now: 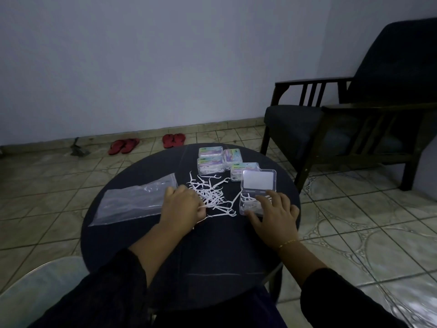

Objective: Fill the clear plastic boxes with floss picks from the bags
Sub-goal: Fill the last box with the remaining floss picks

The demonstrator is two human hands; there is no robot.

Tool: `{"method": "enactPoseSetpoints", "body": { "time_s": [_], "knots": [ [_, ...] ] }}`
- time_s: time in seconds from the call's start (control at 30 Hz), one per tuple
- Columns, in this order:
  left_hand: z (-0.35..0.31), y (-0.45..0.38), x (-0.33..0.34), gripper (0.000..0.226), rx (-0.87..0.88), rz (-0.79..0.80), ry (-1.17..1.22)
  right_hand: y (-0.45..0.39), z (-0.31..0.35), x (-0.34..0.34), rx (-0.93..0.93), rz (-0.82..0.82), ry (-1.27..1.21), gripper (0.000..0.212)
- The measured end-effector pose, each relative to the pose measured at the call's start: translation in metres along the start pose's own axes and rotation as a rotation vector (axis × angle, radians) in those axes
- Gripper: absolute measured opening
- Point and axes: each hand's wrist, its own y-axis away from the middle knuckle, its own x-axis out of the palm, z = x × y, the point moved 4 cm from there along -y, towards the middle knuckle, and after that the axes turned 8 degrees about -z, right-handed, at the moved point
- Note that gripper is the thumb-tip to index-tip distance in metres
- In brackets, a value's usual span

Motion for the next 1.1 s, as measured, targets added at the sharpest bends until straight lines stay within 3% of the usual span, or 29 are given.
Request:
{"method": "enactPoseSetpoints", "body": {
  "time_s": [0.4,0.6,0.73,0.9,1.03,1.1],
  "knots": [
    [-0.018,-0.047,-0.025,0.017,0.23,-0.118,-0.114,-0.003,-0.007,0.0,0.079,-0.034,-0.117,0.05],
    [-0.015,-0.048,-0.019,0.014,0.284,-0.064,-0.166,-0.003,-0.008,-0.001,0.085,-0.04,-0.136,0.049],
    [-0.021,-0.047,-0.01,0.008,0.289,-0.179,-0.042,-0.003,-0.007,-0.003,0.102,-0.039,-0.149,0.049],
    [-0.056,-0.045,-0.008,0.022,0.341,-0.266,0.074,-0.003,-0.009,-0.004,0.121,-0.059,-0.2,0.043],
    [-0.08,-0.043,0.01,0.038,0.359,-0.178,0.077,-0.002,-0.011,-0.005,0.231,-0.126,-0.34,0.064],
    [-0.088,-0.042,0.016,0.033,0.371,-0.149,0.108,-0.003,-0.012,-0.005,0.267,-0.128,-0.371,0.074]
  ]
}}
